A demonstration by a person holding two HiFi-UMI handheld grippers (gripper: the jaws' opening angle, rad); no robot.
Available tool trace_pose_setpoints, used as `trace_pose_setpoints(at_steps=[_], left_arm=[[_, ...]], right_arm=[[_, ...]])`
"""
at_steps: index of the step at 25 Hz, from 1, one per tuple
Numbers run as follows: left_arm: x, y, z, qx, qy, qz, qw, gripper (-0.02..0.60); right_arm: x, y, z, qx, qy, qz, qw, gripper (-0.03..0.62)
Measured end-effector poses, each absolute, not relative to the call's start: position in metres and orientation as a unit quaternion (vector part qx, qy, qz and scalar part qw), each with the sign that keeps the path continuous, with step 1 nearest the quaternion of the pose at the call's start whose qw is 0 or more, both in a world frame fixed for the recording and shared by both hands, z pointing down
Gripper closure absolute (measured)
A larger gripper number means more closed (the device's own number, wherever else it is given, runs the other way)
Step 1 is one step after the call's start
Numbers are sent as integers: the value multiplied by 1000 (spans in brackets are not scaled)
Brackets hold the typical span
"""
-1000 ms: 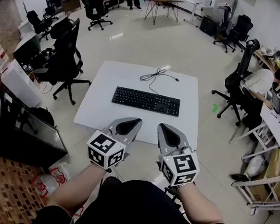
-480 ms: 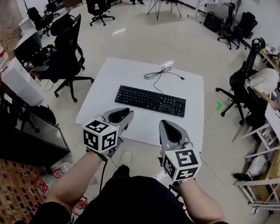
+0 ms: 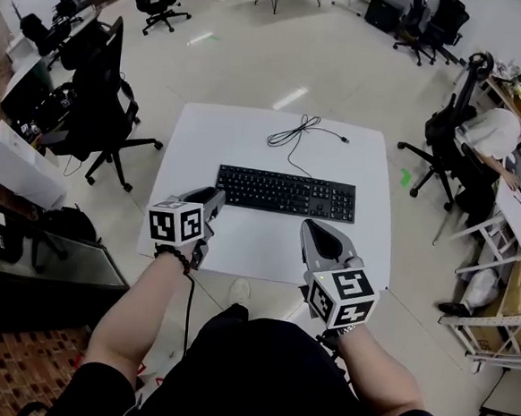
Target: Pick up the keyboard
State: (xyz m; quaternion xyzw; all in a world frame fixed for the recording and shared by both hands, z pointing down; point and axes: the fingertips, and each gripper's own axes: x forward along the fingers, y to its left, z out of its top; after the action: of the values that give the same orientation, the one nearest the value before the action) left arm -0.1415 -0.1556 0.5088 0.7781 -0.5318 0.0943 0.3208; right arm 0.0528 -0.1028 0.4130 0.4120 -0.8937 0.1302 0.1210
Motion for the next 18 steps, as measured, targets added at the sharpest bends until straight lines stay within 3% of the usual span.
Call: trace_pose_setpoints(at_steps=[11,18], left_arm=[[-190,-228,615,722,-504,114,460,456],[-195,-248,654,710,-475,129,503,448]], right_arm=[[28,-153,462,444,-862,196,148,592],[31,-168,480,464,-842,227,153,592]])
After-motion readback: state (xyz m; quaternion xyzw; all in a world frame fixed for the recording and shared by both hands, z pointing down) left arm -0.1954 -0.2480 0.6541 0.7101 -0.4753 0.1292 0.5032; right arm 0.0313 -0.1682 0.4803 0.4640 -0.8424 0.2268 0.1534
